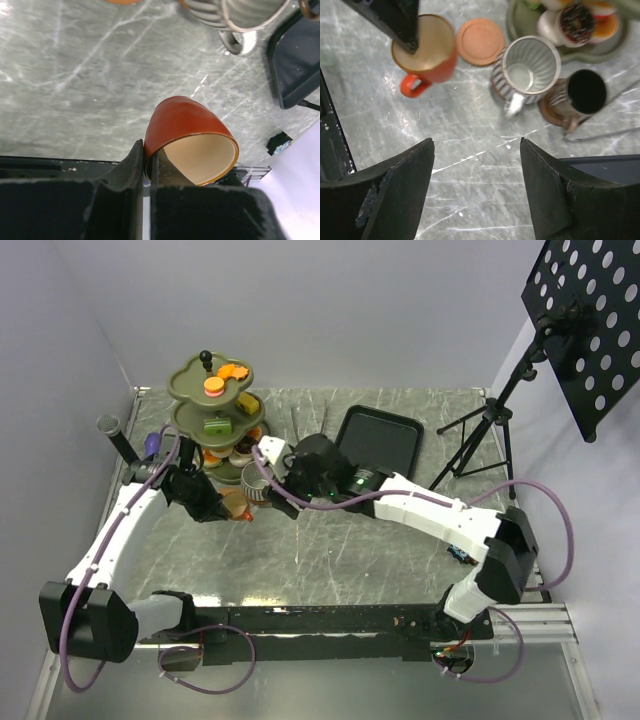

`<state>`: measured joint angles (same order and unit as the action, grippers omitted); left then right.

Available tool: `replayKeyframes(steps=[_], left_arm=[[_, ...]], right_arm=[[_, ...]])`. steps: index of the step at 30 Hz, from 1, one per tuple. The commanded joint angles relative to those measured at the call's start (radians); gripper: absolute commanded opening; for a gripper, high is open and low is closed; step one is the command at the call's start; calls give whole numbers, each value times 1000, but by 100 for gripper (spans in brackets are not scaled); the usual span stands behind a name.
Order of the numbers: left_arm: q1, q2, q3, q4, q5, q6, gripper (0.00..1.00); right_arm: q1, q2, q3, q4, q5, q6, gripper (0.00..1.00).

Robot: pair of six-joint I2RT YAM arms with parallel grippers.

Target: Serve the afternoon tea

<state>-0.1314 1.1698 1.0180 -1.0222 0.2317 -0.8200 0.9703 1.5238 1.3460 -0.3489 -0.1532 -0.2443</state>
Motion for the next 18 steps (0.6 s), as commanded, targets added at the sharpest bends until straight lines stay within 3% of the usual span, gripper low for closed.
replayKeyframes(steps=[1,8,18], left_arm=[[-57,31,76,-3,18,-125,1],[-125,100,162,-49,-57,-171,1],[-149,119,183,10,-34,-237,1]], right_arm=[[33,59,76,-4,21,26,73],[96,159,179,-85,112,46,71],[122,263,277,-165,191,65,66]])
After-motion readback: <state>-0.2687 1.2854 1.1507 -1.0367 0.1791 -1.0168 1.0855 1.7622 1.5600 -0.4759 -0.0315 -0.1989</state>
